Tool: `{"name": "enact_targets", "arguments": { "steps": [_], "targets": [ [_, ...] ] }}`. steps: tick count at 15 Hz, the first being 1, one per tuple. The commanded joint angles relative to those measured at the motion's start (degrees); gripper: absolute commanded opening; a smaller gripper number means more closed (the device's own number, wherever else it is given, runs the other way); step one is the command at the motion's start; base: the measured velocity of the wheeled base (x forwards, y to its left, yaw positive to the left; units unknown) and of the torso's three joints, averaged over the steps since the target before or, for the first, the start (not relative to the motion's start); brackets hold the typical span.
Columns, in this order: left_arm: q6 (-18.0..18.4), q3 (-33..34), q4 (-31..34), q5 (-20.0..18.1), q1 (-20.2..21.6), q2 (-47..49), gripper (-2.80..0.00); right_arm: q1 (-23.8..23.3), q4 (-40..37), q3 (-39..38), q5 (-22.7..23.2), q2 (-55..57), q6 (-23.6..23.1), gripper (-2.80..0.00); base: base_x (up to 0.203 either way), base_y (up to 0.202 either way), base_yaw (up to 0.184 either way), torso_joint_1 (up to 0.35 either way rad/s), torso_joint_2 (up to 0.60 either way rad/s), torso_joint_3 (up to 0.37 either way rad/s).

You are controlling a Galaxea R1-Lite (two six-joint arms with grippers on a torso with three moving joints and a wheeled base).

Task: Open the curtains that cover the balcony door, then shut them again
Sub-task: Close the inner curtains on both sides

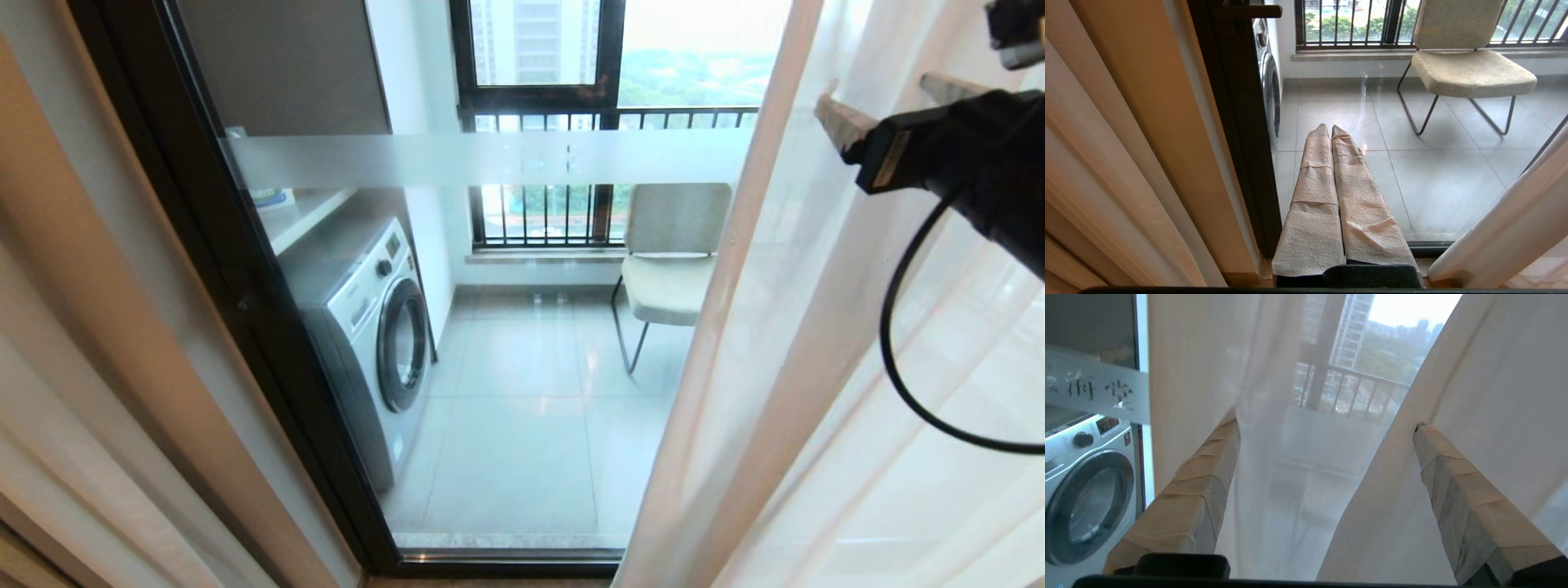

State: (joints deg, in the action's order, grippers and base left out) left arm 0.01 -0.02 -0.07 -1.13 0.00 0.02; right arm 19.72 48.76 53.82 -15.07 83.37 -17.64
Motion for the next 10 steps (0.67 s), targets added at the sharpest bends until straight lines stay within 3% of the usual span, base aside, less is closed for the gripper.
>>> {"name": "enact_targets", "arguments": {
  "steps": [1, 6, 10],
  "targets": [
    [0.0, 0.0, 0.0, 0.0, 0.0, 0.0, -2.8, 0.0, 0.2, -7.0, -0.1, -9.1, -0.2, 0.0, 0.0, 0.0, 0.0, 0.0, 0.0, 0.0],
    [0.0, -0.1, 0.0, 0.0, 0.0, 0.0, -2.8, -0.9, -2.7, -18.8, -0.3, -22.3, -0.3, 0.0, 0.0, 0.0, 0.0, 0.0, 0.0, 0.0],
    [0.0, 0.0, 0.0, 0.0, 0.0, 0.0, -2.8, -2.1, -4.4, -21.5, -0.3, -25.6, -0.3, 0.0, 0.0, 0.0, 0.0, 0.0, 0.0, 0.0]
  ]
}}
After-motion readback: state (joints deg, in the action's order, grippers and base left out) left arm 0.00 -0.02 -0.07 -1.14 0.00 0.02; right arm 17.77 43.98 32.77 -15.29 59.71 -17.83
